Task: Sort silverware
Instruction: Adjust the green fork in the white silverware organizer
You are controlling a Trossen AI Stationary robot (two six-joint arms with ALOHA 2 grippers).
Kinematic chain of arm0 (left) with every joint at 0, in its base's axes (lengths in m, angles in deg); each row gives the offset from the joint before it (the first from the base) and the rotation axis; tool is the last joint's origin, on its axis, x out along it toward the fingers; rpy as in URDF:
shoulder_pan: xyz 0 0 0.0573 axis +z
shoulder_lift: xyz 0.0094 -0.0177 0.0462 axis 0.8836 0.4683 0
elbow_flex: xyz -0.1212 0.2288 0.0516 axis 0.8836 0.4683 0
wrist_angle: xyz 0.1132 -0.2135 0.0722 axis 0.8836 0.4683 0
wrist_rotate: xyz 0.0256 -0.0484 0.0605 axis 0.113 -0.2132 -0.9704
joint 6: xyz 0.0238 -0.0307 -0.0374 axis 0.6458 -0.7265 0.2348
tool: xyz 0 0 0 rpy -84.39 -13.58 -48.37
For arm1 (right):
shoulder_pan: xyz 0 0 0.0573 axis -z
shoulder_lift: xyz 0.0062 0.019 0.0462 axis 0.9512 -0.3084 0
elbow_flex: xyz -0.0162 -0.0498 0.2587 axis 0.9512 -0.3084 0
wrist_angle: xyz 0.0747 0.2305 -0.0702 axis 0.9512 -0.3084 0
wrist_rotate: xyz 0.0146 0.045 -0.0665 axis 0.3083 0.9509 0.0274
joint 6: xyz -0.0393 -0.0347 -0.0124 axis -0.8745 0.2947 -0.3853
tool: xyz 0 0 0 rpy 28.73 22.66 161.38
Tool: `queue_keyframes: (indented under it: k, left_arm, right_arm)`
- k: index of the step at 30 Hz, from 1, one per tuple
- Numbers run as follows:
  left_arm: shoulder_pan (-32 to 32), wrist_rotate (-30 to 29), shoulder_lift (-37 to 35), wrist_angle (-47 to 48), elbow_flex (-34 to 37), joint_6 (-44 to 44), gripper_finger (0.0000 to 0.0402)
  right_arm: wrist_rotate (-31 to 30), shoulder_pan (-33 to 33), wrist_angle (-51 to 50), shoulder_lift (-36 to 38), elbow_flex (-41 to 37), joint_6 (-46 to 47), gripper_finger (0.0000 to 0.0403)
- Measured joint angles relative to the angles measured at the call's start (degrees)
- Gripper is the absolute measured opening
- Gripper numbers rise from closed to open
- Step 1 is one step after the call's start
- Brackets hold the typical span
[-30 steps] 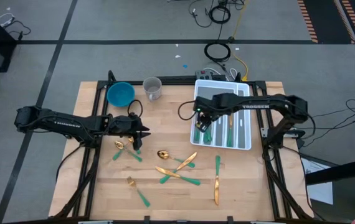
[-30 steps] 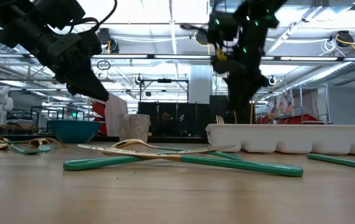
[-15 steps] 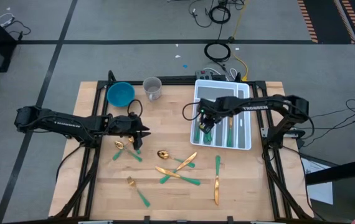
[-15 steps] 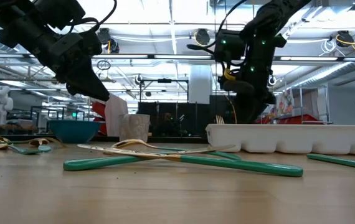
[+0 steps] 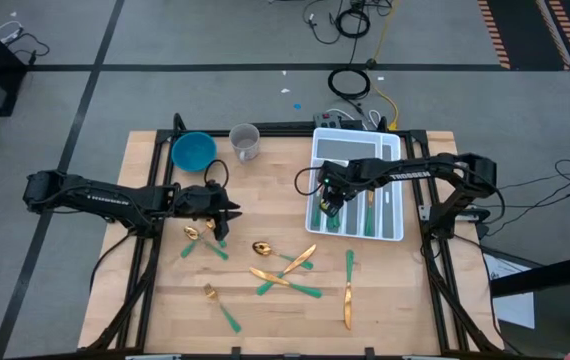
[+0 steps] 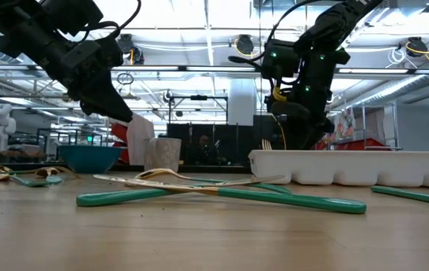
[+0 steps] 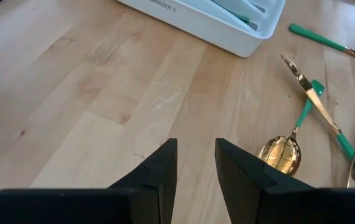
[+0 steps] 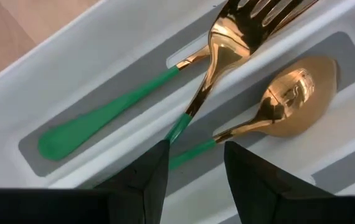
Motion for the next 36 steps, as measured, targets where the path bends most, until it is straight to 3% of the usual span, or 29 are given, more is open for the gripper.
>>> queue_keyframes:
  k: [5, 26, 36]
  left_arm:
    - [0.00, -0.25, 0.00, -0.02, 0.00, 0.04, 0.0115]
    - [0.00, -0.50, 0.00, -0.19, 0.00, 0.37, 0.0115]
    - [0.07, -0.69, 0.00, -0.62, 0.00, 0.25, 0.0115]
  right_arm:
    - [2.62, -0.41, 0.52, 0.00, -0.07, -0.02, 0.0150]
    - [3.80, -3.80, -0.48, 3.27, -0.08, 1.05, 0.0150]
    - [3.63, -3.76, 0.15, 0.09, -0.07, -0.03, 0.0150]
